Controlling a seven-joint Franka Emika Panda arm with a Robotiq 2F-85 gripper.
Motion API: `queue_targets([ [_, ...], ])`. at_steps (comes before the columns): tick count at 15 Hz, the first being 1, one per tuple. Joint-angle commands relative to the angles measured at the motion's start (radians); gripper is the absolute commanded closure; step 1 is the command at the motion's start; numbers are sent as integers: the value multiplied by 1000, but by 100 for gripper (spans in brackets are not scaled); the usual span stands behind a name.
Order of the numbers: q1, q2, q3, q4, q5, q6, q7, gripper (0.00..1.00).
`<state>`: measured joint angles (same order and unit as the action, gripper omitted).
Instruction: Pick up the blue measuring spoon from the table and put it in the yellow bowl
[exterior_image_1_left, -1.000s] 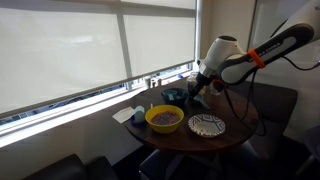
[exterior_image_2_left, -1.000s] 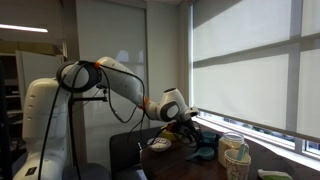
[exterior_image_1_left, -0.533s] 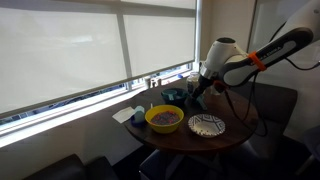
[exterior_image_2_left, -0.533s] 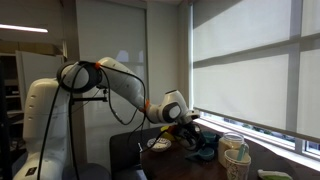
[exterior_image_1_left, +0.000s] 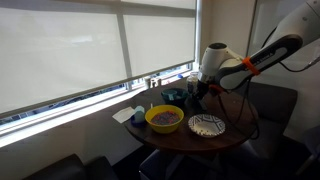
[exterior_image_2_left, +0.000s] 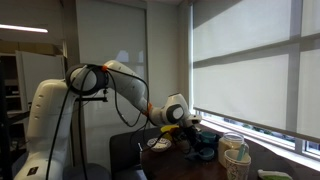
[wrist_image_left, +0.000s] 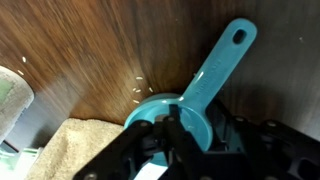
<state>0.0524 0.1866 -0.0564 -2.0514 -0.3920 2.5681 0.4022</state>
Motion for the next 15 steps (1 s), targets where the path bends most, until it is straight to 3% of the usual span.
queue_targets([
  [1, 30, 13, -19, 38, -40, -51, 66, 92],
  [3, 34, 10, -17, 42, -47, -71, 73, 100],
  [7, 42, -46, -16, 11, -87, -113, 73, 99],
  [10, 31, -181, 1, -95, -101, -90, -3, 98],
  [12, 15, -279, 11, -171, -144, -7, -8, 98],
  [15, 7, -387, 50, -234, -93, 107, -98, 98],
])
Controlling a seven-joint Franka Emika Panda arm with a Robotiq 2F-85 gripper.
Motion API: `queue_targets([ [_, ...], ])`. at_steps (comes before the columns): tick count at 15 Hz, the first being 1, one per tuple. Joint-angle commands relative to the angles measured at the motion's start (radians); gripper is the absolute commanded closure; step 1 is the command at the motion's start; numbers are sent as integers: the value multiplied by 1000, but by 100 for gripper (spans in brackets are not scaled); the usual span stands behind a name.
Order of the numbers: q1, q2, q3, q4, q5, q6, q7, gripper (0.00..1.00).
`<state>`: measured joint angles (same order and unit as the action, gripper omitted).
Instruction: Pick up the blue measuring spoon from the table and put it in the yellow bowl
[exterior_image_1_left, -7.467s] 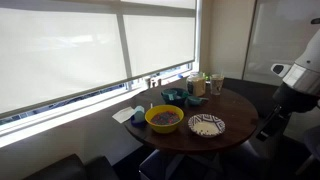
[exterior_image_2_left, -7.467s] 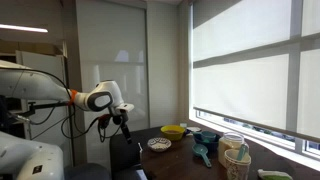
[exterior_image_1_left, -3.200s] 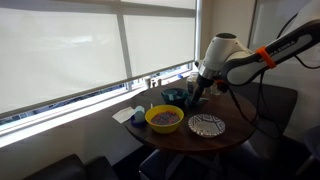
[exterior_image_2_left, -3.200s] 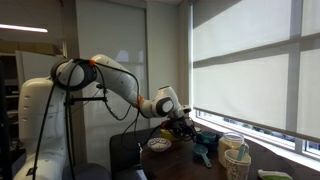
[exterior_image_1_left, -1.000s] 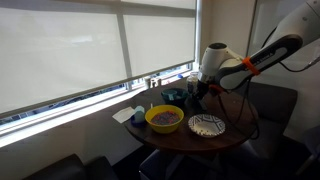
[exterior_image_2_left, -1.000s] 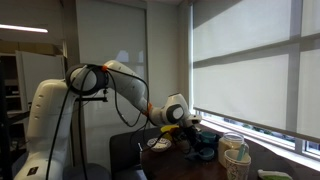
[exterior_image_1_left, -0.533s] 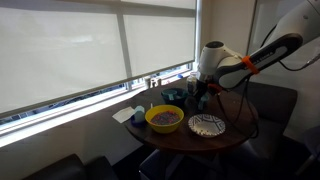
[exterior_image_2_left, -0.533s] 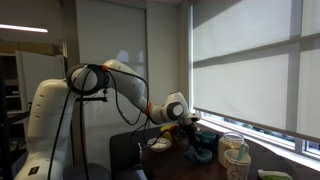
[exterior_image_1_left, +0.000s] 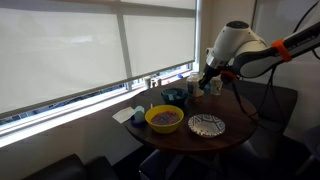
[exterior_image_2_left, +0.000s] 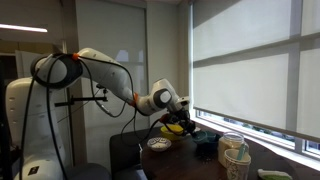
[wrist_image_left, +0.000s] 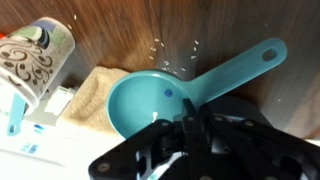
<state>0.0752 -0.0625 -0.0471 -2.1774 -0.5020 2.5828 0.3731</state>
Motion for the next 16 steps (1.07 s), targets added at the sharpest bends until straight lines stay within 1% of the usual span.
queue_targets([
  [1, -4, -149, 63, -104, 51, 107, -115, 98],
  [4, 27, -186, 125, -115, 105, 166, -209, 98],
  [5, 46, -199, 139, -121, 139, 184, -256, 98],
  [7, 89, -172, 160, -102, 210, 229, -348, 98],
  [8, 116, -137, 162, -83, 258, 261, -403, 98],
  [9, 148, -102, 152, -68, 319, 298, -470, 98],
  [10, 211, -69, 109, -56, 376, 331, -546, 98],
  [11, 264, -22, 80, -37, 445, 364, -626, 98],
  [13, 395, 43, 15, -3, 583, 389, -773, 98],
  [14, 445, 62, -1, 18, 660, 376, -850, 98],
  [15, 476, 76, 3, 39, 743, 357, -928, 98],
  [16, 480, 90, 19, 70, 823, 325, -1004, 98],
])
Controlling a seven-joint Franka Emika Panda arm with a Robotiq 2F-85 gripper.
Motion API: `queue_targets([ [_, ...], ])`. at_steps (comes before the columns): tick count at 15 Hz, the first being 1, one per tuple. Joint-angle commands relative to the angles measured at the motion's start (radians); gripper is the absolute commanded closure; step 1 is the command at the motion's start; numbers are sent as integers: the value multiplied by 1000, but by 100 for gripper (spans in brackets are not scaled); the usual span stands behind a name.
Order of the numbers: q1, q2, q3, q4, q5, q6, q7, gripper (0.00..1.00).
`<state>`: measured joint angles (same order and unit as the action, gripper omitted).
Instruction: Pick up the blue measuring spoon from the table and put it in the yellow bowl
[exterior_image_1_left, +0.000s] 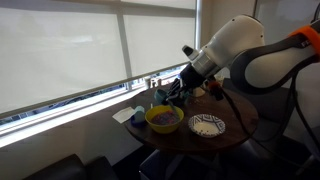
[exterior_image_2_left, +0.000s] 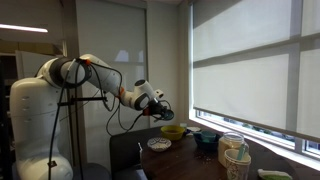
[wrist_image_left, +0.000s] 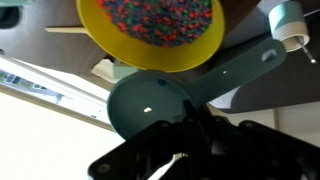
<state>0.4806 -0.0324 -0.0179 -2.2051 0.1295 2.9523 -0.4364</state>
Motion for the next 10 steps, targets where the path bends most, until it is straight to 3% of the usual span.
queue_targets([
  [1, 61, 72, 6, 125, 269, -70, -272, 98],
  [2, 46, 81, 10, 149, 348, -82, -346, 68],
  [3, 30, 84, 14, 172, 433, -103, -418, 97],
  [7, -39, 90, -39, 214, 678, -162, -604, 98],
  [10, -83, 93, -72, 205, 693, -247, -617, 98],
])
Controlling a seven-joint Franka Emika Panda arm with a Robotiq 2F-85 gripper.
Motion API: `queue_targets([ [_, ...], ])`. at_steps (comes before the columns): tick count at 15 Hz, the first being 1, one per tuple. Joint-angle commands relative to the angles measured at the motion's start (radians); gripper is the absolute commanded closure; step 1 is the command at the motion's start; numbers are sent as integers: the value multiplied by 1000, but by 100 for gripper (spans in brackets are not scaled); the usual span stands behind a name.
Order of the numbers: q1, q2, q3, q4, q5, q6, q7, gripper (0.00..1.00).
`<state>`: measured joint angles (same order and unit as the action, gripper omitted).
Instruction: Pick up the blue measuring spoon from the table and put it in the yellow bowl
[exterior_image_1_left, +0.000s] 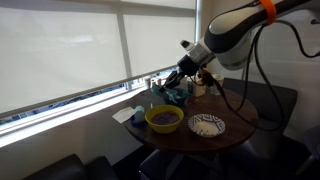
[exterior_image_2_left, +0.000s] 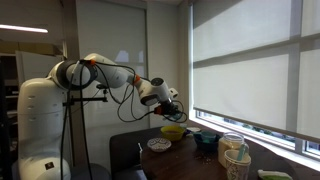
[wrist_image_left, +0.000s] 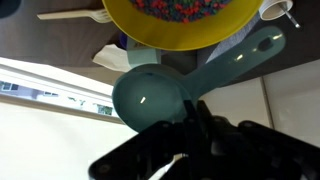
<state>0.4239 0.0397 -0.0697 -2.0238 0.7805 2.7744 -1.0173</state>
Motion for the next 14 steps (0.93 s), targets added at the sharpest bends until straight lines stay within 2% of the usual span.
queue_targets([
  [1, -37, 24, -25, 26, 40, -89, -46, 98],
  [5, -52, 36, -37, 29, -7, -146, 4, 99],
  [6, -149, 39, 59, 32, -35, -161, 30, 99],
  [10, -216, 48, 124, 43, -45, -239, 20, 99],
  [11, -230, 50, 138, 50, -35, -261, 8, 69],
  [12, -241, 51, 149, 54, -34, -274, 8, 68],
  [14, -258, 46, 162, 56, -29, -291, 8, 56],
])
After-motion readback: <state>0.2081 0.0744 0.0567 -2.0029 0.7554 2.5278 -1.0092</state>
